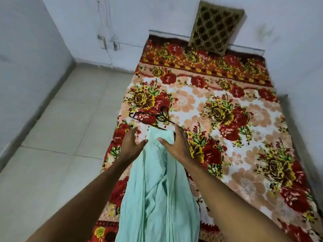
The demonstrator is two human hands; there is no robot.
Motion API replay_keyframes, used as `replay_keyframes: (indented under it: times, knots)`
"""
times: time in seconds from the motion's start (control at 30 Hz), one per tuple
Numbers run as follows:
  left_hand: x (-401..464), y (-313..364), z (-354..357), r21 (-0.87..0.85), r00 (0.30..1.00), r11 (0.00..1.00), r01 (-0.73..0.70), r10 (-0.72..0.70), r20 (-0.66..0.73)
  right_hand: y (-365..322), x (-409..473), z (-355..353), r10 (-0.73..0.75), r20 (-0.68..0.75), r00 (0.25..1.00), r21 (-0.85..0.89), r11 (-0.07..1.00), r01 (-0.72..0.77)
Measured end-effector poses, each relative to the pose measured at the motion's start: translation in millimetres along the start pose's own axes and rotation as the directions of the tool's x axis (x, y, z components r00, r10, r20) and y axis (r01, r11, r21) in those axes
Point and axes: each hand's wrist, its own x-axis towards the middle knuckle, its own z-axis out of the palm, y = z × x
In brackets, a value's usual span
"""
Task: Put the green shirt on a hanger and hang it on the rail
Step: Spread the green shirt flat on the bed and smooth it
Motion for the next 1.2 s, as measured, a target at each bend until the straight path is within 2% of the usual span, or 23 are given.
replay_keyframes:
  times: [0.13,0.3,0.4,0.53,0.67,0.8,0.9,1.0,1.07,1.2]
  knots:
    - [36.9,-37.2,50.1,0.059,0.981,0.986,0.158,-0.164,0.108,53.0,33.0,38.2,0.143,0.042,0.989,-0.111,0.984,-0.138]
    - [81.1,-80.5,106.5,0.19,0.948,0.945,0.266,-0.292,0.125,117.1,75.3,74.3,0.296,0.087,0.951,-0.191,0.942,-0.276]
    - [94.2,-96.4,121.4,0.26,0.943,0.92,0.293,-0.323,0.081,132.7,87.3,86.8,0.315,0.084,0.945,-0.142,0.943,-0.301]
    - [105.7,-110.3,131.6,0.222,0.943,0.924,0.312,-0.33,0.047,147.0,95.6,102.8,0.339,0.094,0.936,0.027,0.939,-0.343]
    - [96.7,-99.9,123.9,-0.01,0.965,0.965,0.263,-0.263,0.001,142.4,85.3,94.9,0.31,0.1,0.946,0.197,0.925,-0.324]
    - [67.6,-71.4,97.3,-0.162,0.992,0.98,0.118,-0.122,-0.019,126.8,67.8,65.2,0.301,0.078,0.95,0.378,0.873,-0.308]
    - [38.4,-42.5,69.8,-0.279,0.999,0.96,0.034,-0.023,0.04,110.4,48.7,35.7,0.293,0.14,0.946,0.507,0.799,-0.323]
    - [8.0,-7.9,38.2,-0.392,0.999,0.92,0.019,0.002,0.054,84.2,19.5,-3.1,0.182,0.174,0.968,0.547,0.799,-0.248]
    - [-13.6,16.2,14.5,-0.436,1.0,0.9,-0.008,0.012,0.007,69.2,-0.1,-31.4,0.129,0.159,0.979,0.578,0.792,-0.198]
    - [-61.3,66.4,-36.8,-0.379,0.996,0.921,-0.089,0.07,-0.062,32.4,-49.5,-91.3,0.05,0.08,0.996,0.611,0.787,-0.088]
